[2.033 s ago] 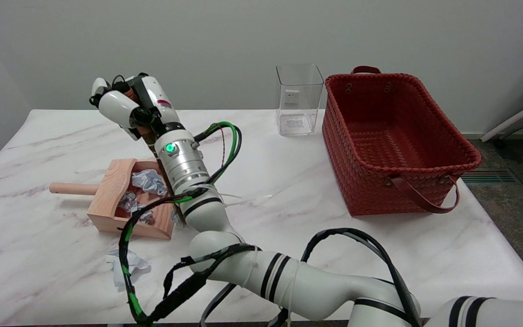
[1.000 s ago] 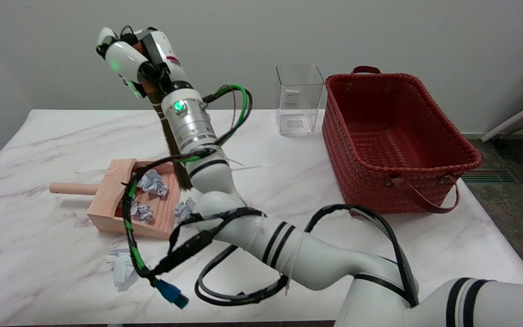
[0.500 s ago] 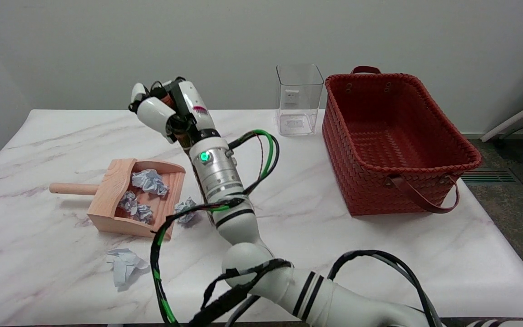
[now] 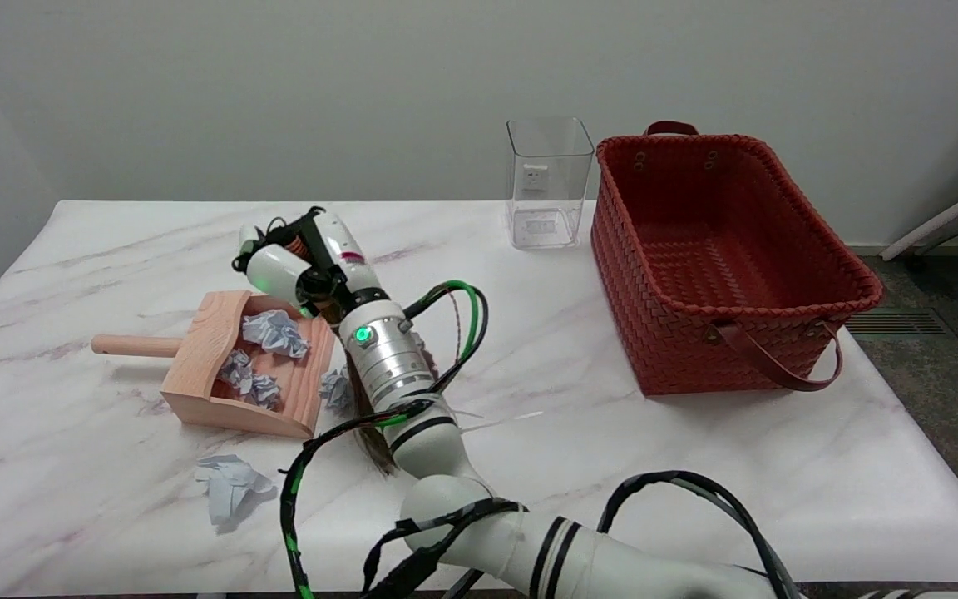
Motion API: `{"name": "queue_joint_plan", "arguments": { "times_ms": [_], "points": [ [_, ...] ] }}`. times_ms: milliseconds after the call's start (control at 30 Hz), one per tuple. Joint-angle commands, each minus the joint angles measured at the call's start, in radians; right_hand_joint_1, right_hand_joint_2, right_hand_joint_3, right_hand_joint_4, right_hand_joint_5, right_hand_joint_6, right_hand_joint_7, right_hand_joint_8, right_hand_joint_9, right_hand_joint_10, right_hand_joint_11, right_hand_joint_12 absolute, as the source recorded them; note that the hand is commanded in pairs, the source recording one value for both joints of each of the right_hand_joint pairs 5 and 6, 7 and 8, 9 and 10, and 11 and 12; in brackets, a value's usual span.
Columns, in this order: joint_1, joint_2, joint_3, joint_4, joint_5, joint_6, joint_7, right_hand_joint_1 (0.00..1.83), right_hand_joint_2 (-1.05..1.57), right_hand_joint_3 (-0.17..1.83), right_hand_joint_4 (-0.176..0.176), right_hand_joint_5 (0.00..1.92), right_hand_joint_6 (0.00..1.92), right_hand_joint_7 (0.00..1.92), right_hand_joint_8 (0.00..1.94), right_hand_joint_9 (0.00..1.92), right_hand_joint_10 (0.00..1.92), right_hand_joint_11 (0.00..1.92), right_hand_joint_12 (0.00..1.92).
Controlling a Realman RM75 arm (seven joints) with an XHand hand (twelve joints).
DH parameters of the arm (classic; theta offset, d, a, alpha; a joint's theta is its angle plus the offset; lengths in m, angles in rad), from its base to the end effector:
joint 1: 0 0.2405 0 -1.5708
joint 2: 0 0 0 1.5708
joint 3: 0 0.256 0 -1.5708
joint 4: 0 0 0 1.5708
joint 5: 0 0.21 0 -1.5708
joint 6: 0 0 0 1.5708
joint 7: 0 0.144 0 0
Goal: Sweep the paper ball into the dustpan.
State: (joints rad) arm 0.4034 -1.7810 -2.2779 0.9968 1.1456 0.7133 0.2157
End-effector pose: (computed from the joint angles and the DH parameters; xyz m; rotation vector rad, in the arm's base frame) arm -0.2251 -0.3955 0.0380 1.5471 -0.9184 1.1413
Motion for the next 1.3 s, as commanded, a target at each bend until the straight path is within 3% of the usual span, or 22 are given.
{"name": "queue_joint_plan", "arguments": {
  "times_ms": [33, 233, 433, 667, 1033, 1300],
  "points": [
    [0.299, -0.237, 0.025, -0.537, -0.046, 0.012, 0.327, 0.81, 1.2, 1.51, 0.0, 1.92, 1.92, 1.92, 1.92, 1.92, 1.92, 1.92, 1.92],
    [0.366, -0.243, 0.053, -0.51, 0.072, -0.092, 0.511, 0.8, 1.1, 1.43, 0.0, 1.92, 1.92, 1.92, 1.92, 1.92, 1.92, 1.92, 1.92],
    [0.398, -0.231, 0.068, -0.46, 0.072, -0.121, 0.541, 0.79, 1.12, 1.33, 0.0, 1.92, 1.92, 1.92, 1.92, 1.92, 1.92, 1.92, 1.92],
    [0.439, -0.228, 0.085, -0.452, 0.12, -0.203, 0.737, 0.79, 1.1, 1.3, 0.0, 1.92, 1.92, 1.92, 1.92, 1.92, 1.92, 1.92, 1.92],
    [0.476, -0.165, 0.088, -0.345, 0.12, -0.247, 0.739, 0.79, 1.09, 1.23, 0.0, 1.92, 1.92, 1.92, 1.92, 1.92, 1.92, 1.92, 1.92],
    [0.422, -0.089, 0.093, -0.227, 0.116, -0.228, 0.721, 0.78, 1.11, 1.16, 0.0, 1.92, 1.92, 1.92, 1.92, 1.92, 1.92, 1.92, 1.92]
  ]
}}
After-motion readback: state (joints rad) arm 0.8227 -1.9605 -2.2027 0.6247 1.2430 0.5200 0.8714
